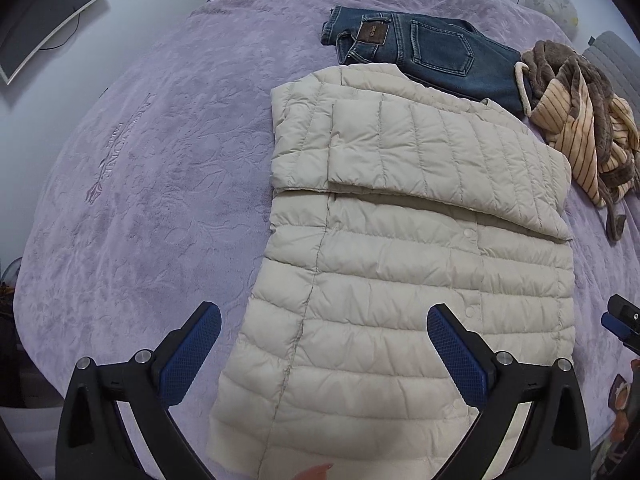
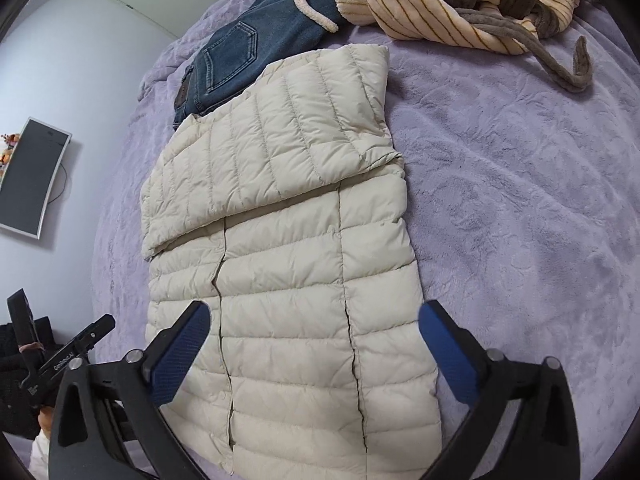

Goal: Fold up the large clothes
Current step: 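Move both open tools over the jacket hem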

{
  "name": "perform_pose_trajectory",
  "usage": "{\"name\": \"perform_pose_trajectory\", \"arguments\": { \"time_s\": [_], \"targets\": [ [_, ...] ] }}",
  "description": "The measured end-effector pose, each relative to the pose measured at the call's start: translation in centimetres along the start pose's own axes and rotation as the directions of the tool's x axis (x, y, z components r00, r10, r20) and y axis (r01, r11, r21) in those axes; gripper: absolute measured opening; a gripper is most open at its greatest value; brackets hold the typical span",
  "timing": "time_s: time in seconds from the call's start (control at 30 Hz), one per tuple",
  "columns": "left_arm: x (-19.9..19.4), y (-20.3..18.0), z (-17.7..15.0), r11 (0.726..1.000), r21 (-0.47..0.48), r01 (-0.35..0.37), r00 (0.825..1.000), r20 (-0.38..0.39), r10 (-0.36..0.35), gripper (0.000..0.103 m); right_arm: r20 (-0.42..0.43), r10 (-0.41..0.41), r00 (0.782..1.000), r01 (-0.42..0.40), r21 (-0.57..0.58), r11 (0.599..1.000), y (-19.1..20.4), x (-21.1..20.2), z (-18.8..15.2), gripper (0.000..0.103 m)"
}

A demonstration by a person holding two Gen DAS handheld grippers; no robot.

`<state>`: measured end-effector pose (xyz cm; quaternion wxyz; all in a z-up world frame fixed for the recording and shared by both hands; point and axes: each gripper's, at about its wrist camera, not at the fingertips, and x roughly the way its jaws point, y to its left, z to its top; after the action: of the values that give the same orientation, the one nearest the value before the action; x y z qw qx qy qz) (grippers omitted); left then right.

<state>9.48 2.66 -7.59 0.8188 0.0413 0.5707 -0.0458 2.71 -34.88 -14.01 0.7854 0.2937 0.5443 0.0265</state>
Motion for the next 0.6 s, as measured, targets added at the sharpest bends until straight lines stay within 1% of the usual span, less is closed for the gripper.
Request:
{"name": "perform_pose_trajectory", "arguments": {
  "time_s": [0.13,0.33,0.47,0.6],
  "targets": [
    [-0.7,0.0,-0.8,1.000,0.007,0.003,1.000,-0.007,-0.003,0.103,-0.025,0.018,1.000,-0.018,0.002,1.000,0.4,-0.6,-1.0,0.103],
    [-1.1,0.8,-2.0,1.000,0.015,0.011,1.000,-0.010,-0.010,0.103,-0.035,-0.013,0.999,0.013,-0.002,1.000,1.4,-1.7,-2.8,0.103],
    [-0.6,2.3,-3.2,1.000,0.000,0.016,1.000,-0.014,-0.016,0.103,-0.044,-0.005,0.999,0.007,0.056,0.998,1.1,-2.1,-4.1,0.103],
    [0.4,3.8,-4.9,0.999,-0.002,0.048,0.997,-0.062,-0.048,0.103,-0.051,-0.011,0.999,0.016,0.101,0.995,0.9,-2.0,-5.8,0.103]
  ]
}}
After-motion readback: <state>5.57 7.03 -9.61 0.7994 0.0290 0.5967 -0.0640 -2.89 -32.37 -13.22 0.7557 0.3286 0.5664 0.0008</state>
